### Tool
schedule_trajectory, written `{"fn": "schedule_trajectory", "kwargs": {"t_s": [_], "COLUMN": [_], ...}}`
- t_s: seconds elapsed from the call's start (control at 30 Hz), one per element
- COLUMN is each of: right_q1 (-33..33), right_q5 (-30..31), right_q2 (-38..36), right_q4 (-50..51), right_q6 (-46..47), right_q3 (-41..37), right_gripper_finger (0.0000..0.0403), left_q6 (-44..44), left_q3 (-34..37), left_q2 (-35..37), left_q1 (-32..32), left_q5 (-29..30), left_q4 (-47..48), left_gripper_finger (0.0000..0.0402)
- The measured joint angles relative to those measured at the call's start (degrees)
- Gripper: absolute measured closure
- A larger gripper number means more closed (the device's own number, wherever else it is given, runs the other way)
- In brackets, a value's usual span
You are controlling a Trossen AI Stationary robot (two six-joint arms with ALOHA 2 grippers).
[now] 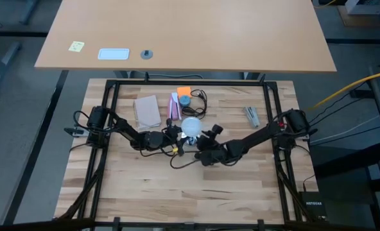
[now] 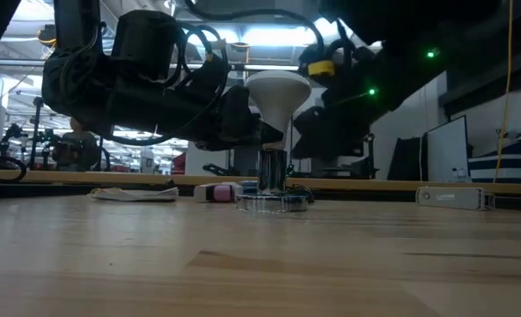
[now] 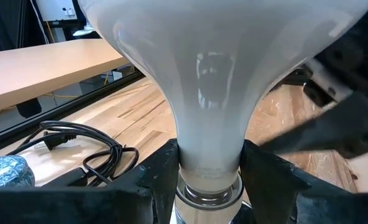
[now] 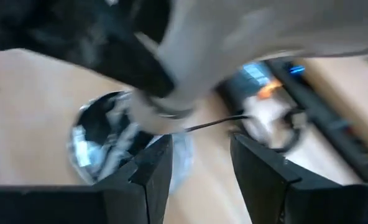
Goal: Screw lightbulb
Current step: Insert the lightbulb into the lamp
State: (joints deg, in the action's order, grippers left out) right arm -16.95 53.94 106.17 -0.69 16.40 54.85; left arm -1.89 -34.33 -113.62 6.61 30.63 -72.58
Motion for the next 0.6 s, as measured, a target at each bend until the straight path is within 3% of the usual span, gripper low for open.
{"fn": "schedule_trajectory", "kwargs": {"t_s": [0.1,0.3,0.6], "right_q1": [0.56,0.42,0.47], "right_q5": [-7.65,-16.58,-14.58], "right_q2": [0.00,0.80,6.10], "right_q4": [-0.91,-1.55,-3.00], "right_q6": [-0.18,-0.19,1.01], "right_q3": [0.00,0.00,-0.02], "right_gripper_finger": [0.0236,0.0236,0.0236], "left_q6": [-0.01,-0.02,-0.02], "left_q3": [0.00,0.00,0.00], "left_q2": [0.00,0.00,0.00], "left_q1": [0.00,0.00,0.00], "left_q5": [0.00,0.02,0.02], "left_q4": [0.00,-0.02,-0.03], "left_gripper_finger": [0.0247,0.0247,0.0247]}}
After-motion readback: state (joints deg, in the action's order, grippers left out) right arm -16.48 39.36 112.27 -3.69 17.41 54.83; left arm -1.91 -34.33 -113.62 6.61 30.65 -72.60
